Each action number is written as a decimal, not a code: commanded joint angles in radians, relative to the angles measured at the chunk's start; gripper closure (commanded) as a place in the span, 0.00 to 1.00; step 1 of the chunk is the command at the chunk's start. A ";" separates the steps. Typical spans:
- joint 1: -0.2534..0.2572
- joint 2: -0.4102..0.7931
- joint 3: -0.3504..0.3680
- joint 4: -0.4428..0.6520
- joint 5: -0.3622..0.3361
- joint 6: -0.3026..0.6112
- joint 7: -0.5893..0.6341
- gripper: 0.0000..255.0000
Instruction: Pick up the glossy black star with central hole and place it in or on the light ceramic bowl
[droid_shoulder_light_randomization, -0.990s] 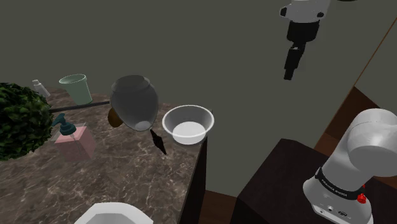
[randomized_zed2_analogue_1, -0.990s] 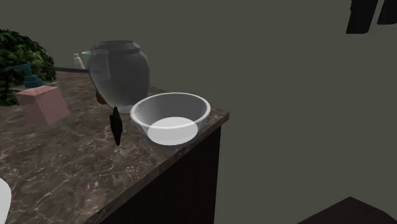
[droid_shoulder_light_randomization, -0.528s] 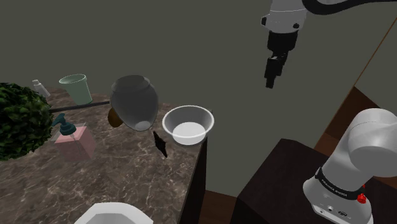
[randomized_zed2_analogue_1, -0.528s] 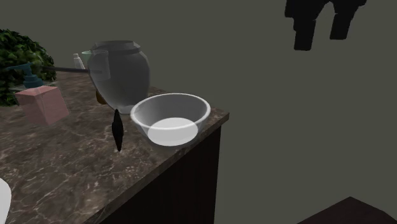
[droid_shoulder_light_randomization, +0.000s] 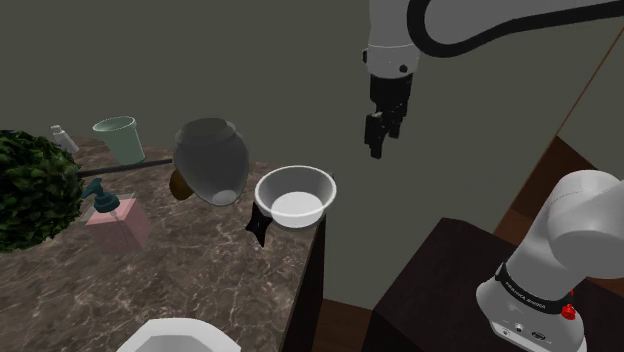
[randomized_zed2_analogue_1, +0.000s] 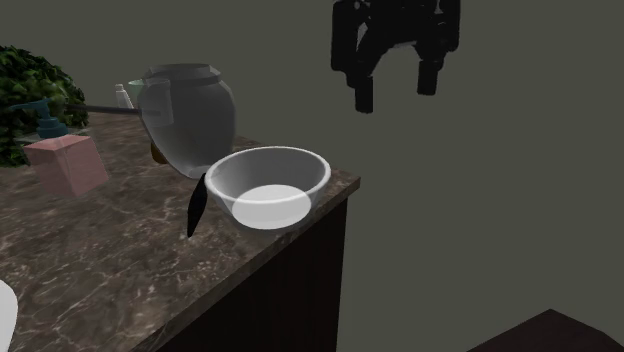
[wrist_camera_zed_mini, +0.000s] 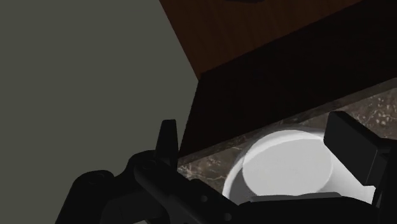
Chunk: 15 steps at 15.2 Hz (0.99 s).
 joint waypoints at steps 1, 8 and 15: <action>0.003 0.066 0.034 0.035 0.005 0.032 0.045 0.00; 0.010 0.311 0.137 0.184 -0.028 0.119 0.199 0.00; 0.048 0.589 0.206 0.400 -0.129 0.153 0.363 0.00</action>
